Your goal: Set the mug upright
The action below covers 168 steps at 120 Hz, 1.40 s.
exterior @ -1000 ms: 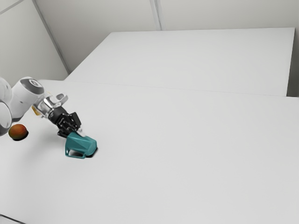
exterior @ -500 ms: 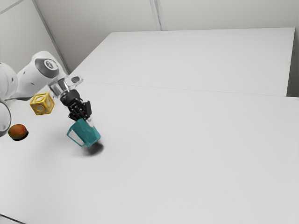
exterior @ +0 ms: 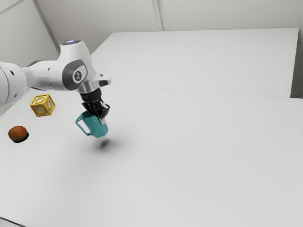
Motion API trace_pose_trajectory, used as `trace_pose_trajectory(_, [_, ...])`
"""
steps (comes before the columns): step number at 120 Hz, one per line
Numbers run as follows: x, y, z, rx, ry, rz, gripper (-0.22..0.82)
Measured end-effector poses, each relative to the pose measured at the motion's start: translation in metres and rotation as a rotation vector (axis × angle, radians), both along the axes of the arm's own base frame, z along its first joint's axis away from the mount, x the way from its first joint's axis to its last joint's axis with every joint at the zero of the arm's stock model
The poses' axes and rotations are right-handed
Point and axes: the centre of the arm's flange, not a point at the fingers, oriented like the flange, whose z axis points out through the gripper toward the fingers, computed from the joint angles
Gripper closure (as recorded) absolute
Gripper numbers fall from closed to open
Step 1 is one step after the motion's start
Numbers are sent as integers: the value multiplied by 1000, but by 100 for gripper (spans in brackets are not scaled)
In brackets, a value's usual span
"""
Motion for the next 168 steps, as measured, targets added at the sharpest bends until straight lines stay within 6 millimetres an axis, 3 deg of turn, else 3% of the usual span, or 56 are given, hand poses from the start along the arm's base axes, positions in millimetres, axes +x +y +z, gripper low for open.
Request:
trace_pose_trajectory(40, [-12,-46,-10,17,-84,65,79])
trace_pose_trajectory(110, [-2,-58,-55,5,-71,221,79])
trace_pose_trajectory(138, [-2,-64,-35,0,-104,239,31])
trace_pose_trajectory(168, [-8,-65,9,13,-158,247,10])
